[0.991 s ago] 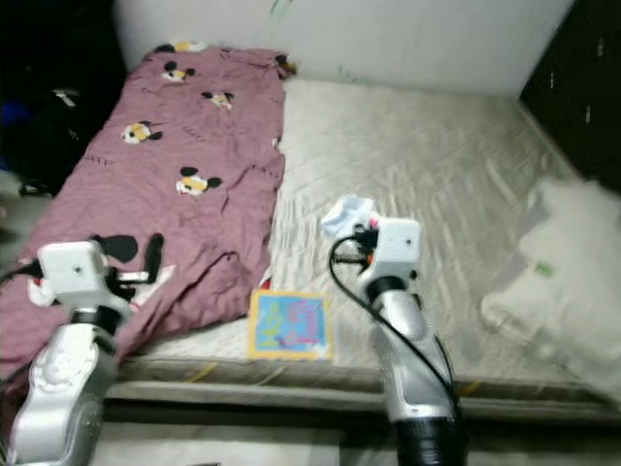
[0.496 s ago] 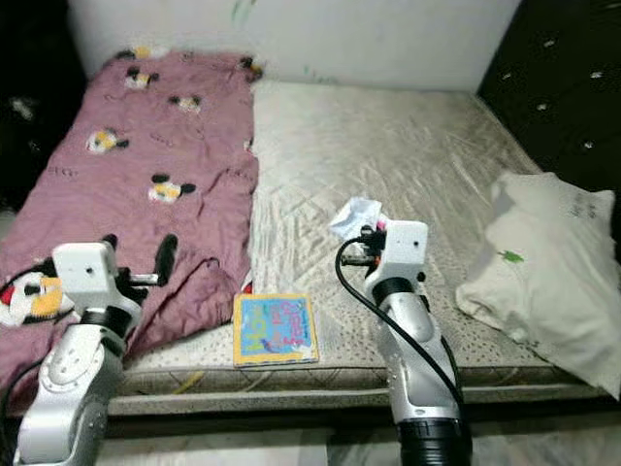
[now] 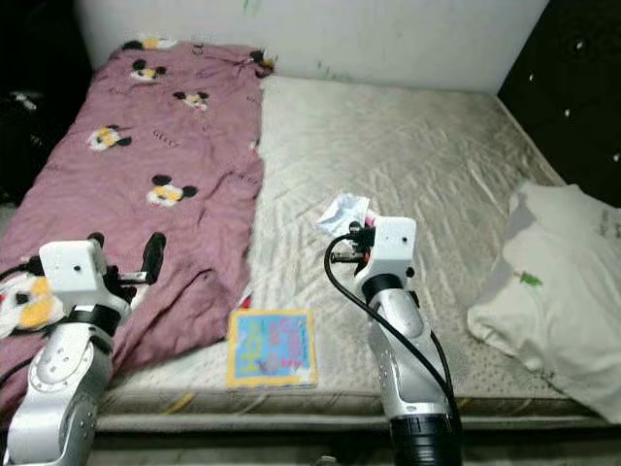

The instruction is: Clean up the room

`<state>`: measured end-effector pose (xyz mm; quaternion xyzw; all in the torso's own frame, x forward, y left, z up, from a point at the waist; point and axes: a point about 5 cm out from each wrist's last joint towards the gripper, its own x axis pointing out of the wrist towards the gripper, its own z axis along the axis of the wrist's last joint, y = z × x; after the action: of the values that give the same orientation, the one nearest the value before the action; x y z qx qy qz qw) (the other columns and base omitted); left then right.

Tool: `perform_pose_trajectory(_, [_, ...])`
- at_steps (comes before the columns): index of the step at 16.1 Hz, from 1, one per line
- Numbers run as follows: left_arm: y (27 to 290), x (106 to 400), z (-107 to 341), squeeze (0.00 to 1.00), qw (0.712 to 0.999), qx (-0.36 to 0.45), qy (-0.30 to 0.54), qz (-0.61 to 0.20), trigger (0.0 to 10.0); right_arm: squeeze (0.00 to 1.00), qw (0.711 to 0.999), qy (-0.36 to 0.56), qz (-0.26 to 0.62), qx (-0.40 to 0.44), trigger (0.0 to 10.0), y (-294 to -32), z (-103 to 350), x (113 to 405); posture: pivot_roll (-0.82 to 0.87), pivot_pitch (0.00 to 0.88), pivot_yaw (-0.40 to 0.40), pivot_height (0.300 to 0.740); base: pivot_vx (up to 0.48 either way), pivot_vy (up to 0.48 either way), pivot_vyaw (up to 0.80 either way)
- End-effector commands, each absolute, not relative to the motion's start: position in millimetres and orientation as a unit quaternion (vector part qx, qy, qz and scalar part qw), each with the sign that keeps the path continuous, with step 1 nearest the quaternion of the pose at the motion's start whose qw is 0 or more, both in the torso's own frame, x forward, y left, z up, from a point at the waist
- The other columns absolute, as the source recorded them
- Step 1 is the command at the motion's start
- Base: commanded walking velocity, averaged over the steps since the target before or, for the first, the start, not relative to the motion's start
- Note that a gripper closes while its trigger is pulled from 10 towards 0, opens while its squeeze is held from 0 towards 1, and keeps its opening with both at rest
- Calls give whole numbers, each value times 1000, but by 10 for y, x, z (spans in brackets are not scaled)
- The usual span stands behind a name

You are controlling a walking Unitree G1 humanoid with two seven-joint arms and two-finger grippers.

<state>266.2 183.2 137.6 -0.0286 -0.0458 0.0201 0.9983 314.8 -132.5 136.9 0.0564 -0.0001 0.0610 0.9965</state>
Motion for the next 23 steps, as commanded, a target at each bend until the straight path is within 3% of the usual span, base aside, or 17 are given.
perform_pose_trajectory(1, [1801,2665,1335,0,999,-35,-30,24,10000,0,998,8,39,57,10000,-1433,1326,3138,-10,89,-70,740,0,0,0])
perform_pose_trajectory(4, [1792,2666,1345,0,998,-41,-34,16,10000,0,998,8,37,57,10000,-1435,1322,3141,-10,90,-70,740,0,105,0])
perform_pose_trajectory(16, [1772,2684,1354,0,998,-49,-38,13,10000,0,997,10,46,56,10000,-1412,1317,3159,-20,93,-72,740,0,480,0])
perform_pose_trajectory(23, [1729,2667,1391,0,997,-53,-55,-13,10000,0,997,18,52,50,10000,-1401,1290,3175,-18,86,-72,740,0,0,0])
